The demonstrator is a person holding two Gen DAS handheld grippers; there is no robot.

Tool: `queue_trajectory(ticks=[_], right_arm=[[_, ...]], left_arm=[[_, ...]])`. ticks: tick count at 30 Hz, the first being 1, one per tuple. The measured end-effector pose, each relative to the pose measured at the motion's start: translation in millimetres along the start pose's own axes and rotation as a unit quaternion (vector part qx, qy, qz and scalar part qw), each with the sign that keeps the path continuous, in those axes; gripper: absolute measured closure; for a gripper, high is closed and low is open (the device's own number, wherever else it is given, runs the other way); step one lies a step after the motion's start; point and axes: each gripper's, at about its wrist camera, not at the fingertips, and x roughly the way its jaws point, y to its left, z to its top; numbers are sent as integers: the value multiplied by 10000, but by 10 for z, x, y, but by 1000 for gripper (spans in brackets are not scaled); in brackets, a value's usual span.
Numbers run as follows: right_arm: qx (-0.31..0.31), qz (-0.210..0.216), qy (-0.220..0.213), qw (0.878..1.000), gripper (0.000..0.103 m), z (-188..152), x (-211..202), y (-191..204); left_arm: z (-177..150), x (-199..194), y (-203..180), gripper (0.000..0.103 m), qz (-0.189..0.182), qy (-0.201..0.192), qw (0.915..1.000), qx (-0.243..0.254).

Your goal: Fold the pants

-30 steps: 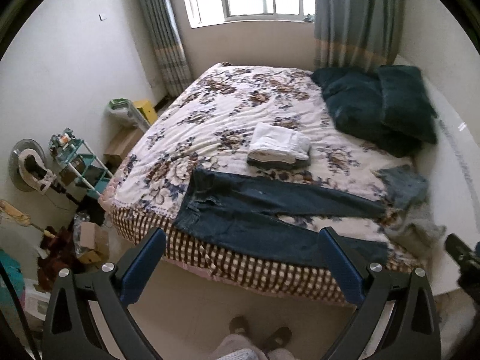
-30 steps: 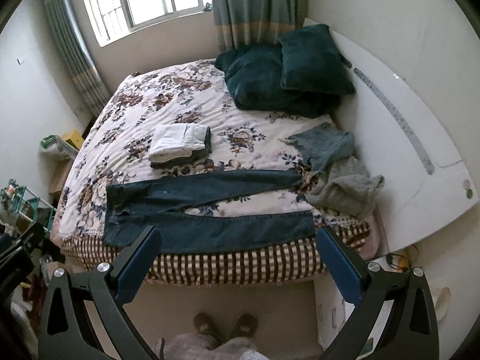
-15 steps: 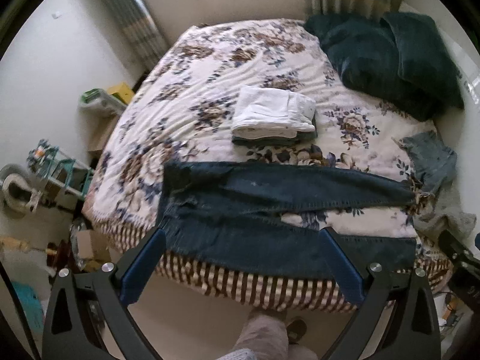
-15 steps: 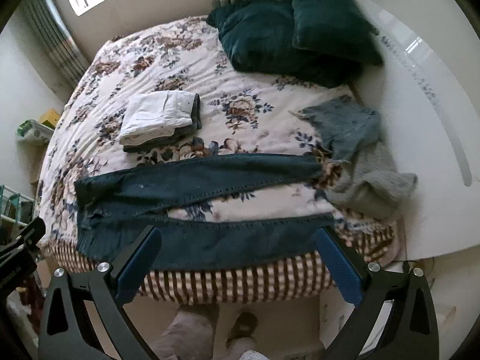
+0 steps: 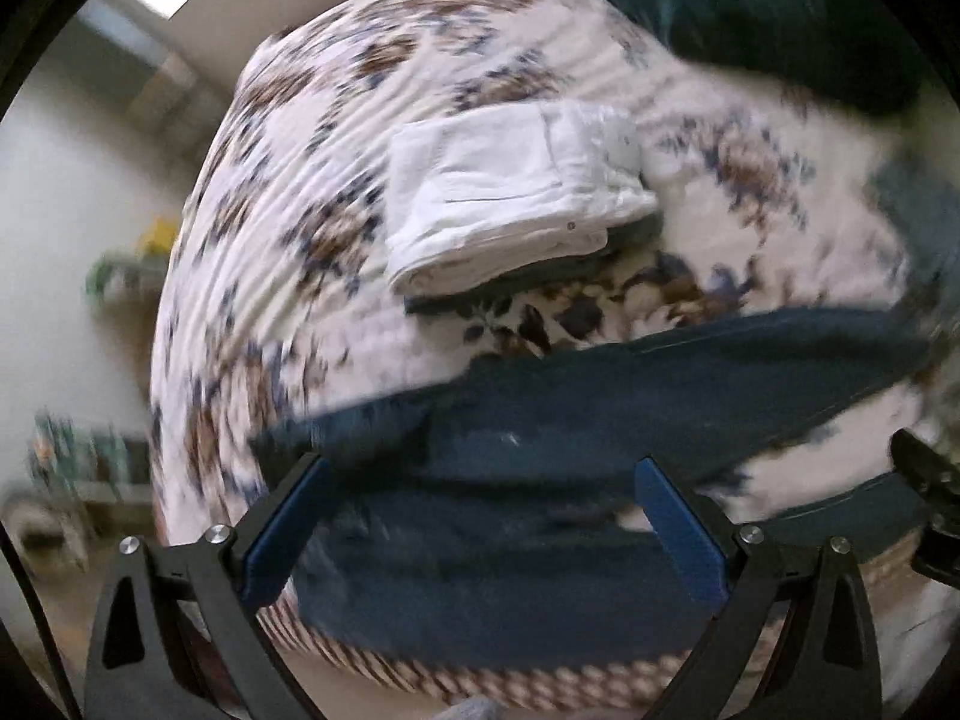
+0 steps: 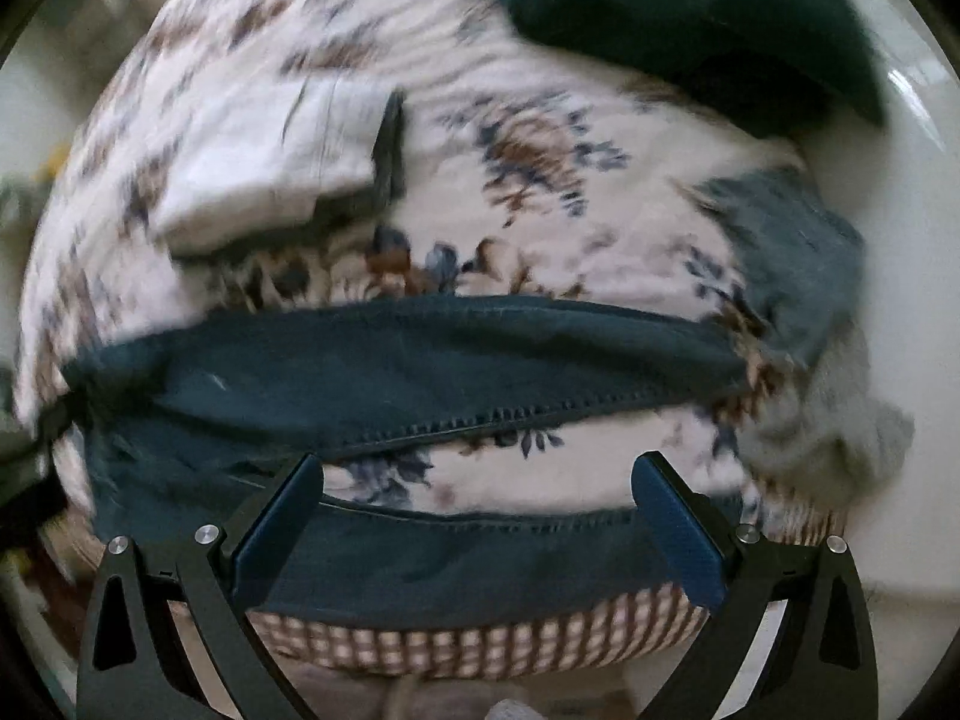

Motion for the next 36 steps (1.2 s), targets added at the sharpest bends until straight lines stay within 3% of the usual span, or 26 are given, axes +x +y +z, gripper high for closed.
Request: queue_trajectory(ticks=[6, 11, 15, 16, 17, 18, 19, 21, 23, 26, 28, 30, 32, 33, 36], right_arm=[[-1144, -125, 525, 9920, 0, 278, 1034, 223], [-2000, -299, 893, 9753, 0, 559, 1806, 345], [-2737, -348, 1244, 9531, 3, 762, 2328, 421], [-2864, -313, 1350, 9480, 5, 801, 2436, 445], [-2942, -269, 1454, 9442, 15, 823, 2526, 460], [-2975, -228, 1535, 9420, 35, 843, 2599, 470], [-2955, -133, 1654, 9408, 43, 856, 2690, 470], [-2715, 99, 1748, 9464, 66, 879, 2773, 431], [-2226, 249, 1549, 9622, 72, 951, 2730, 291], [-1200, 552, 1358, 9819, 72, 989, 2701, -48], [-1174, 632, 1426, 9808, 64, 922, 2677, -49], [-1029, 822, 1518, 9796, 37, 842, 2545, -143], [-149, 1236, 1390, 9824, 23, 707, 2315, -519], [512, 1432, 1321, 9795, 20, 625, 2203, -835], [2207, 1703, 983, 9553, 20, 283, 2008, -1737]], left_arm=[[305, 1114, -373, 7, -130, 584, 9896, 1310], [536, 1764, -576, 8, -471, 940, 9786, 1769], [615, 2168, -758, 10, -771, 1197, 9629, 2293], [621, 2260, -792, 11, -837, 1271, 9591, 2389], [621, 2323, -815, 14, -853, 1323, 9569, 2440], [623, 2392, -834, 20, -930, 1381, 9546, 2472], [631, 2454, -836, 23, -1042, 1451, 9537, 2420], [651, 2531, -799, 23, -1119, 1497, 9565, 2240], [686, 2565, -724, 22, -1224, 1515, 9611, 1957], [726, 2521, -627, 22, -1264, 1457, 9673, 1648], [738, 2449, -585, 22, -1139, 1418, 9717, 1507], [641, 2272, -574, 22, -1035, 1321, 9776, 1269], [611, 2066, -602, 22, -1104, 1197, 9826, 898], [617, 1924, -600, 22, -1154, 1138, 9848, 626], [646, 1576, -810, 22, -1330, 967, 9864, 21]])
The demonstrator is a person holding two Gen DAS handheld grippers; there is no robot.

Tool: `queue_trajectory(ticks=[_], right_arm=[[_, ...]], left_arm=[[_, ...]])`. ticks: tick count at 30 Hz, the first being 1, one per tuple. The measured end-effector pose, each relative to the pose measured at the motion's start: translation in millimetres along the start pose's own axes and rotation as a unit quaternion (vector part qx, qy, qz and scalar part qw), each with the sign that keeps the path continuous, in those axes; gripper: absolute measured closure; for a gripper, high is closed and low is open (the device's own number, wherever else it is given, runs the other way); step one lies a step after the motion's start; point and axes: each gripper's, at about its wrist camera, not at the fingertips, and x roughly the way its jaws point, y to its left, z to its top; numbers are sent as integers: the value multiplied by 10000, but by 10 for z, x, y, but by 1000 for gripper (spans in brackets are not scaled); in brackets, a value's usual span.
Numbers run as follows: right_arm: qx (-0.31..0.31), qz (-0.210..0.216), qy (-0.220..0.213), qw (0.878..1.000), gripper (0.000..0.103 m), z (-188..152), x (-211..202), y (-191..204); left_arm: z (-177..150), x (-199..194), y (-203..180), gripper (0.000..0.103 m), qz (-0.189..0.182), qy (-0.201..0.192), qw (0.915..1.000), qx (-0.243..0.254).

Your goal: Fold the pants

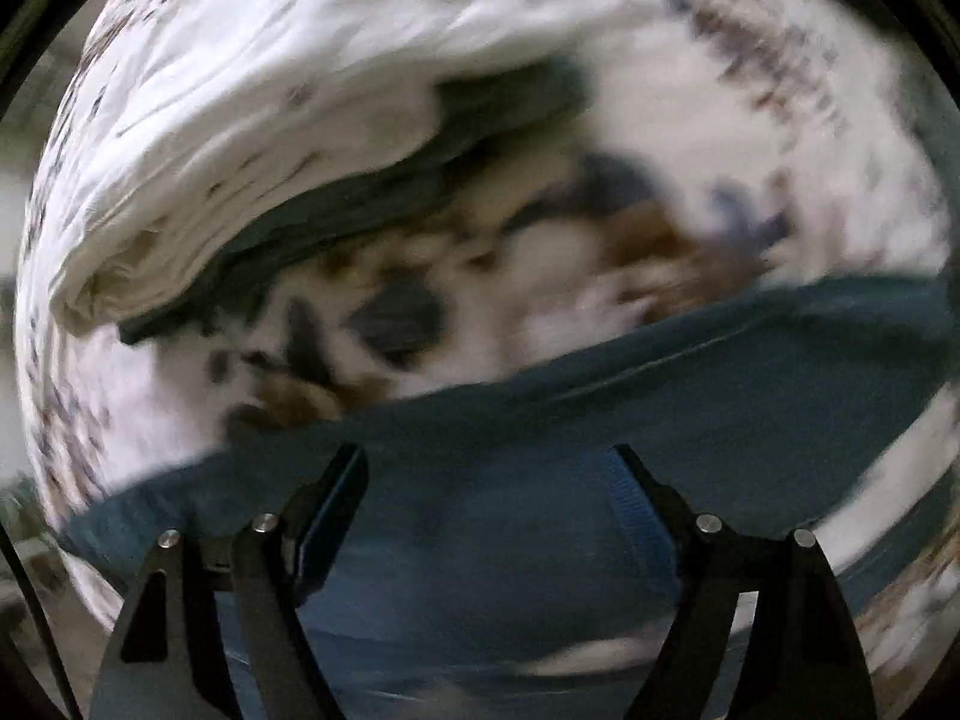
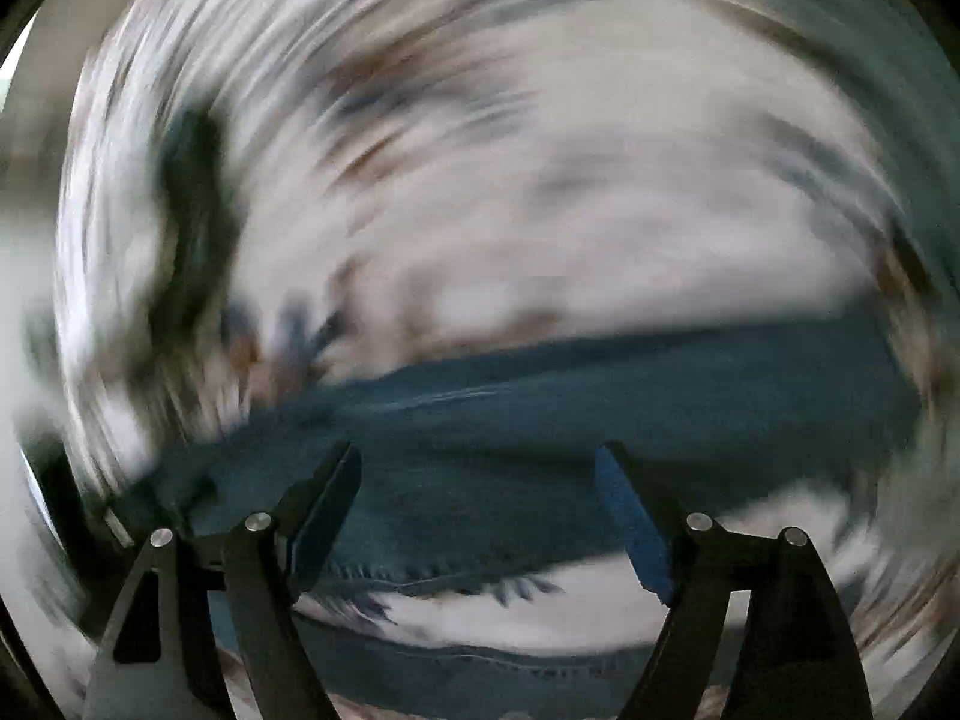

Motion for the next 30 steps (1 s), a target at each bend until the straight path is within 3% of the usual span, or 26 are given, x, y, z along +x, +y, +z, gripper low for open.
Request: queue_trajectory(ticks=[2, 5, 7, 9, 10, 12, 13, 15, 18, 19, 20, 22, 23, 25, 26, 27, 29, 30], right_arm=[[1055, -158, -441, 9933, 20, 0, -253, -708], [2265, -355, -795, 9701, 20, -93, -374, -1697], [2719, -81, -905, 9580, 20, -123, -320, -2168], [2824, 289, -927, 9544, 25, -41, -207, -2376], [2854, 593, -980, 9515, 33, -23, -150, -2437], [2730, 961, -934, 9526, 86, -11, -19, -2401], [2584, 1054, -863, 9564, 93, -4, 31, -2331], [2239, 885, -1100, 9643, 94, -44, -102, -2121], [1945, 888, -1595, 9638, 94, -17, -356, -2038], [1826, 613, -1538, 9691, 94, -3, -343, -2026], [1761, 464, -1325, 9743, 93, 72, -231, -2018], [1591, 206, -384, 9863, 85, 190, 131, -2119], [1440, 203, -110, 9893, 82, 224, 198, -2120], [1092, 296, -314, 9931, 60, 168, -54, -2054], [1026, 402, -404, 9931, 39, 96, -185, -2058], [1012, 559, -563, 9917, 28, -38, -375, -2037], [1115, 589, -876, 9881, 27, -401, -704, -2095], [1274, 394, -959, 9864, 27, -650, -816, -2179]], left_arm=[[-14, -83, -328, 22, -149, -124, 9997, -127], [-14, -4, -884, 14, -336, -129, 9993, -137], [-6, 91, -1136, 13, -439, -61, 9990, -63], [-2, 177, -1362, 13, -421, -43, 9991, 41], [-5, 203, -1449, 13, -417, -56, 9991, 86], [-80, 215, -1554, 13, -327, -107, 9993, 177], [-94, 210, -1585, 13, -308, -128, 9992, 218], [-93, 186, -1594, 13, -245, -163, 9992, 260], [-66, 218, -1641, 13, -235, -261, 9990, 285], [-79, 213, -1660, 13, -204, -324, 9988, 308], [-62, 218, -1656, 13, -149, -367, 9987, 329], [-109, 43, -1614, 13, -79, -399, 9986, 325], [-153, 2, -1606, 13, -62, -408, 9986, 323], [-268, -30, -1703, 13, -62, -540, 9982, 258], [-374, -103, -1673, 13, -129, -609, 9978, 219], [-520, -246, -1714, 13, -195, -649, 9976, 164], [-721, -317, -1704, 13, -315, -639, 9974, 73], [-841, -317, -1677, 13, -369, -597, 9975, 49]])
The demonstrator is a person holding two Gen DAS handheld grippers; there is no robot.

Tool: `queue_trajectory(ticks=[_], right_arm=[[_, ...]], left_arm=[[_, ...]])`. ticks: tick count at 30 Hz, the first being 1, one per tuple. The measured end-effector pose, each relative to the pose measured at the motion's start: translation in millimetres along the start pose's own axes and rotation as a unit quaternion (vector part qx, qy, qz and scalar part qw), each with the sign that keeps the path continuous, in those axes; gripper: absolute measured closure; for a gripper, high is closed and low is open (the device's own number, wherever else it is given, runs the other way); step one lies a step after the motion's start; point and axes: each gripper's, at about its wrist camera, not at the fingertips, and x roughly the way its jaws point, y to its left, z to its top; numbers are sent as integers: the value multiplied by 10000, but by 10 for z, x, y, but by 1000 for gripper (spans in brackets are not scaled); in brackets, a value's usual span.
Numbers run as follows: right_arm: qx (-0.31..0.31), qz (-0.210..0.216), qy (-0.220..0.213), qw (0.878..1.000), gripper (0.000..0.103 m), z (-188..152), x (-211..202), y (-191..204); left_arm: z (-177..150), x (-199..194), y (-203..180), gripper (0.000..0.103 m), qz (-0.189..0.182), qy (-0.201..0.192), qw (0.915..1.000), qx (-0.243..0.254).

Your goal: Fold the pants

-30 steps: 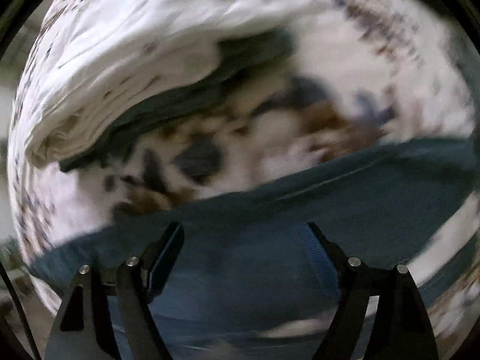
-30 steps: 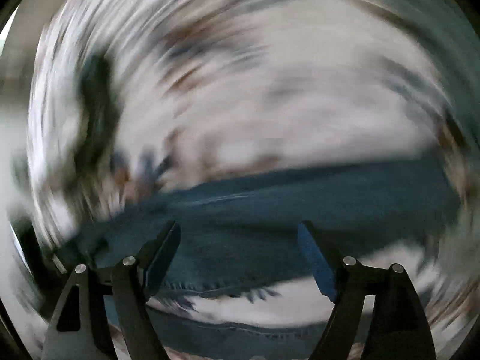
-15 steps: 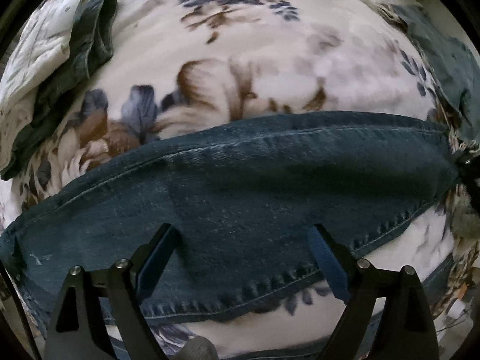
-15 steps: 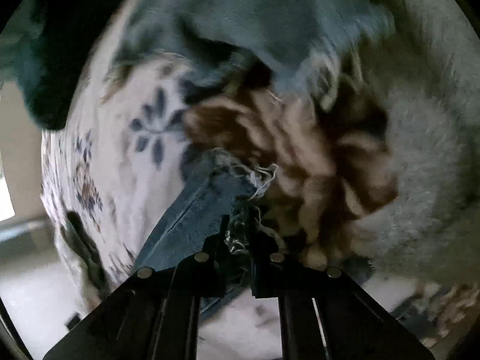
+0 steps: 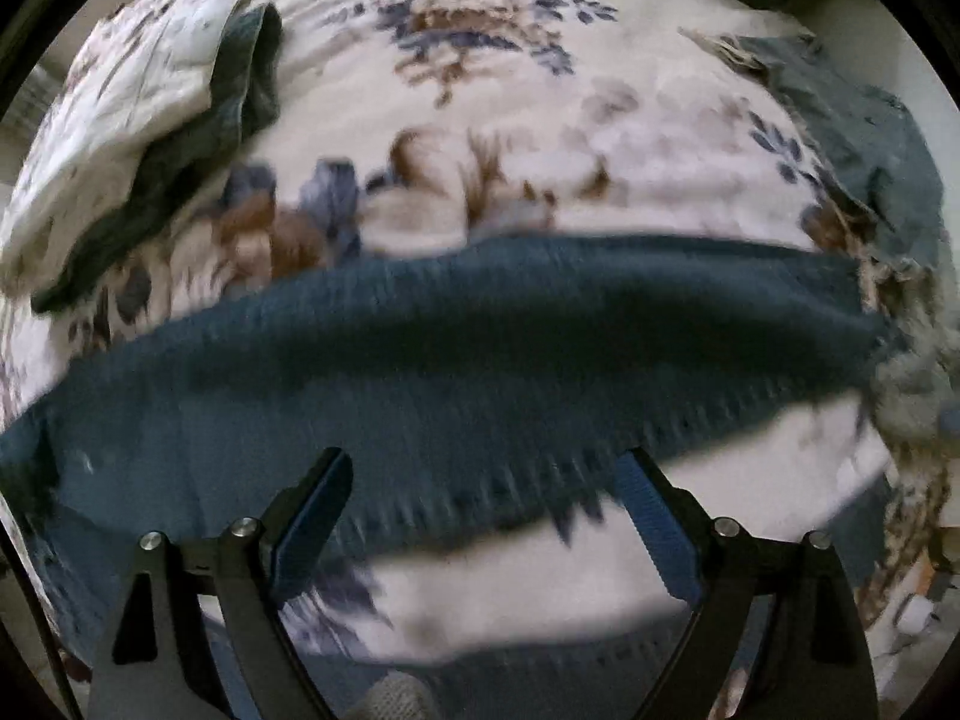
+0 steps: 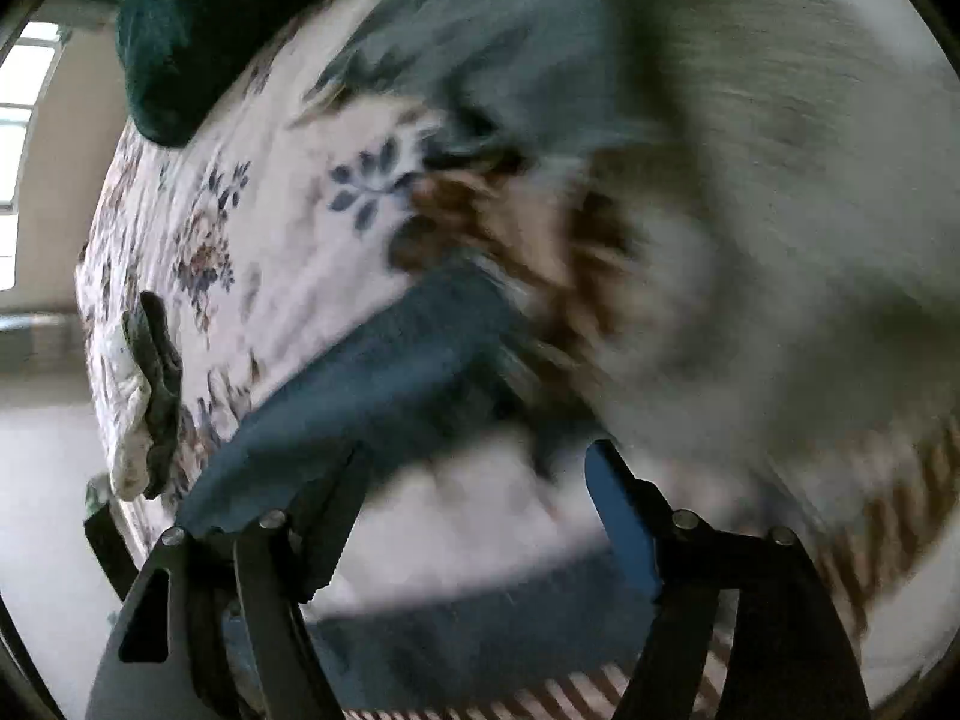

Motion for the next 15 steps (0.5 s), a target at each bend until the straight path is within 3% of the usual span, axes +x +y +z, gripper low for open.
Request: queue_trajectory(ticks=[3, 5, 7, 10, 11, 12, 13, 15], right_arm=[[730, -516, 24, 9960, 27, -458, -107, -613], [1449, -428, 300, 9881, 27, -709, 93, -1048], [2003, 91, 509, 9784, 27, -898, 372, -1399], [2030, 727, 562, 9749, 27, -1012, 651, -1416], [1915, 784, 437, 9774, 34, -1022, 649, -1348], [1736, 856, 247, 9808, 71, -1026, 619, -1223], [1588, 853, 171, 9835, 95, -1032, 619, -1094], [1370, 780, 4, 9875, 96, -1039, 571, -932]], left_arm=[[-384, -69, 13, 13, -87, 161, 9998, -43], [-625, -64, -50, 13, -99, 305, 9995, -4], [-856, -47, -101, 13, -95, 461, 9989, 72], [-1162, -88, -148, 13, -29, 511, 9986, 148], [-1229, -109, -136, 13, -6, 511, 9986, 156], [-1276, -100, -147, 13, 20, 515, 9986, 145], [-1321, -114, -122, 13, 22, 521, 9986, 110], [-1416, -137, -79, 13, 4, 509, 9987, 2]])
